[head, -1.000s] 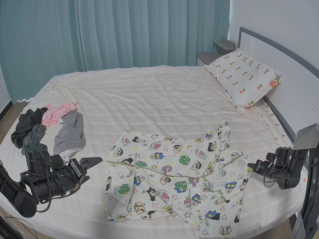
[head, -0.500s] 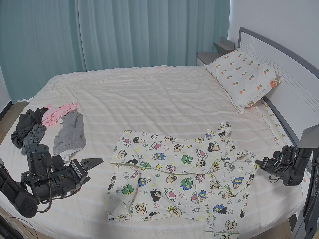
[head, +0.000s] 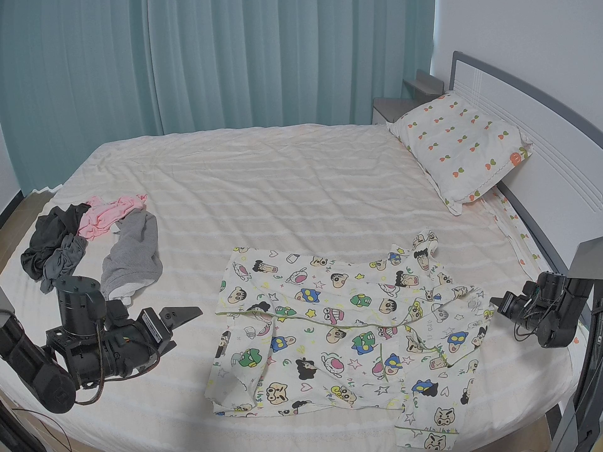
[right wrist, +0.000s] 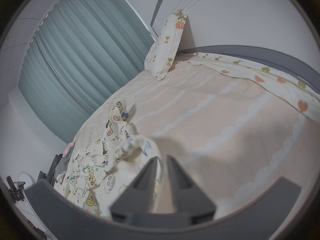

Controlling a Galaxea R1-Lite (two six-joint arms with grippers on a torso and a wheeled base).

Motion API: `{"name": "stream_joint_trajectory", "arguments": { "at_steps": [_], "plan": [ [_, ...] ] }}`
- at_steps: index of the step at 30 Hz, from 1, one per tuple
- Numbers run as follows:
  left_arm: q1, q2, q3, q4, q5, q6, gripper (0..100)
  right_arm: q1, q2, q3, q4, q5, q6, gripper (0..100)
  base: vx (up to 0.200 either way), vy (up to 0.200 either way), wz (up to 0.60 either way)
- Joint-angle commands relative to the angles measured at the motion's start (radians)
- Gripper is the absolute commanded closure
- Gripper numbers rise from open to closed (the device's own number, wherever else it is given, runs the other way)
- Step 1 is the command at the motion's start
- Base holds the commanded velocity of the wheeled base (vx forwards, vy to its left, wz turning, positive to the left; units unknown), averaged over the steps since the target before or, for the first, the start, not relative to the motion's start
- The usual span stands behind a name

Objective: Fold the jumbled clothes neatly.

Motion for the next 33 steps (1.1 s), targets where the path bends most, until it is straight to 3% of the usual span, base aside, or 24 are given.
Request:
{"name": "stream_joint_trajectory", "arguments": {
  "at_steps": [1, 4, 8, 11, 18, 22, 28, 33],
  "plan": [
    [-0.044, 0.055, 0.003, 0.0, -0.001, -0.001, 0, 0.009, -0.029, 0.023, -0.007, 0.002, -0.002, 0, 0.0, 0.0, 0.0],
    [-0.075, 0.107, 0.0, 0.0, 0.005, -0.001, 0, 0.038, -0.069, 0.047, -0.009, -0.001, 0.0, 0, 0.0, 0.0, 0.0],
    [-0.084, 0.147, -0.002, 0.0, 0.009, -0.016, 0, 0.07, -0.133, 0.058, -0.015, -0.092, 0.0, 0, 0.0, 0.0, 0.0],
    [-0.107, 0.187, -0.005, 0.0, 0.01, -0.016, 0, 0.112, -0.164, 0.096, -0.053, -0.113, 0.003, 0, 0.0, 0.0, 0.0],
    [-0.15, 0.293, -0.035, -0.002, 0.038, -0.022, 0, 0.271, -0.17, 0.245, -0.271, -0.112, 0.006, 0, 0.0, 0.0, 0.0],
    [-0.213, 0.34, -0.049, -0.002, 0.073, -0.022, 0, 0.359, -0.179, 0.289, -0.265, -0.109, 0.032, 0, 0.0, 0.0, 0.0],
    [-0.248, 0.411, -0.134, -0.002, 0.209, -0.067, 0, 0.409, -0.145, 0.293, -0.265, -0.103, 0.138, 0, 0.0, 0.0, 0.0],
    [-0.25, 0.416, -0.161, -0.002, 0.219, -0.085, 0, 0.435, -0.142, 0.297, -0.265, -0.103, 0.149, 0, 0.0, 0.0, 0.0]
  ]
}}
